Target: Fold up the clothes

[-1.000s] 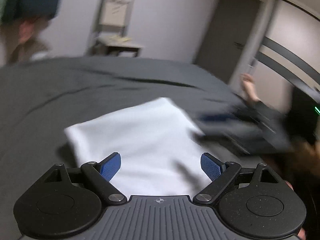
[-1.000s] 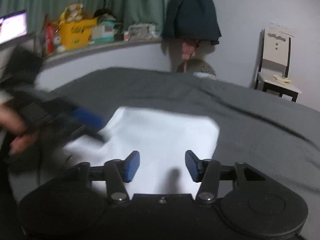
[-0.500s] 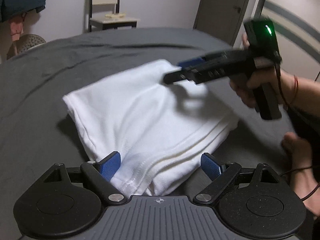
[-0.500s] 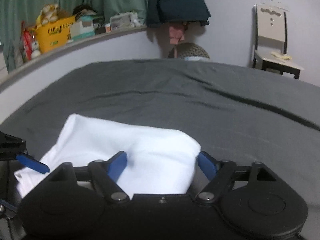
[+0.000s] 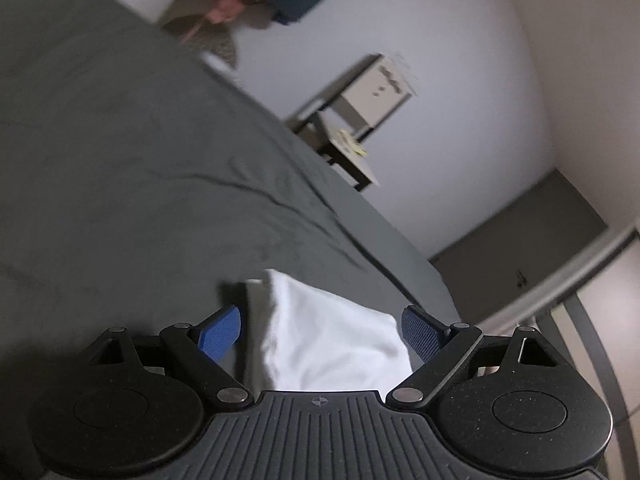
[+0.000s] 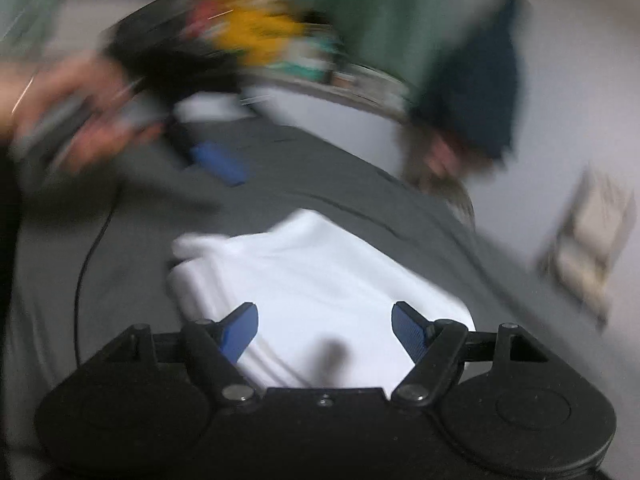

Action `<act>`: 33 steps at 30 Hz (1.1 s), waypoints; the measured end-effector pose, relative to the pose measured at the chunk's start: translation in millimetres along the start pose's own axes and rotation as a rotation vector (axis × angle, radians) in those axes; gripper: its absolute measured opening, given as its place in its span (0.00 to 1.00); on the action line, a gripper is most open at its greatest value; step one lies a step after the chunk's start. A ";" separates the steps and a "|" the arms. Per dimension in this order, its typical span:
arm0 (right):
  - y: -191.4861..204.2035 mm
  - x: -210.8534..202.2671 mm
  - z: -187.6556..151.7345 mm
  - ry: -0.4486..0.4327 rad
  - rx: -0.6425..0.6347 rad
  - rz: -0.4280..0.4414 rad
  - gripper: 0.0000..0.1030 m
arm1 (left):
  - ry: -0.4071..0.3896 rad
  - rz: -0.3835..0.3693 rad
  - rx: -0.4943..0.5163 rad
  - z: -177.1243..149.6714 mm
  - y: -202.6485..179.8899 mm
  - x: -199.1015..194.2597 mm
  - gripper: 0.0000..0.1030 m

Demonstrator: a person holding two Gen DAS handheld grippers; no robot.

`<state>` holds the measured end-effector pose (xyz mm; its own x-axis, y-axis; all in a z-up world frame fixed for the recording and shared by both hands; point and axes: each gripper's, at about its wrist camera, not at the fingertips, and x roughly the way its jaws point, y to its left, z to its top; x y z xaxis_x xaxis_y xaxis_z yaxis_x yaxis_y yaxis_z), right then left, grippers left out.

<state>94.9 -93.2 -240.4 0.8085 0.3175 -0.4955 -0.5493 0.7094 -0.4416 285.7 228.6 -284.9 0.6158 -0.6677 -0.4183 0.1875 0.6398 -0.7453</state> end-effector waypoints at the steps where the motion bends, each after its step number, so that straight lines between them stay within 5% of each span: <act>1: 11.6 3.9 3.3 0.005 -0.066 0.000 0.71 | 0.011 0.006 -0.018 0.2 4.0 0.6 0.87; 9: 58.0 43.2 11.1 0.123 -0.310 0.001 0.71 | 0.130 0.029 -0.065 -8.6 10.7 22.9 0.87; 18: 81.3 71.6 21.6 0.075 -0.402 -0.113 0.71 | 0.206 0.034 -0.123 -11.2 17.4 42.8 0.87; 20: 80.7 75.8 23.4 0.072 -0.398 -0.121 0.67 | 0.215 0.019 -0.148 -12.2 19.8 44.0 0.87; 22: 76.6 76.7 23.6 0.072 -0.368 -0.103 0.48 | 0.225 0.004 -0.172 -13.2 22.2 45.3 0.87; 24: 71.2 73.5 22.7 0.058 -0.320 -0.095 0.39 | 0.239 -0.026 -0.193 -14.7 23.4 47.5 1.00; 33: 40.5 54.3 23.7 -0.017 -0.122 -0.127 0.35 | 0.331 -0.082 -0.206 -28.2 15.5 63.3 1.00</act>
<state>121.6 -32.4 -267.5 0.8760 0.2414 -0.4175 -0.4631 0.6630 -0.5883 306.1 185.6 -337.6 0.3185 -0.8217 -0.4726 0.0474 0.5117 -0.8579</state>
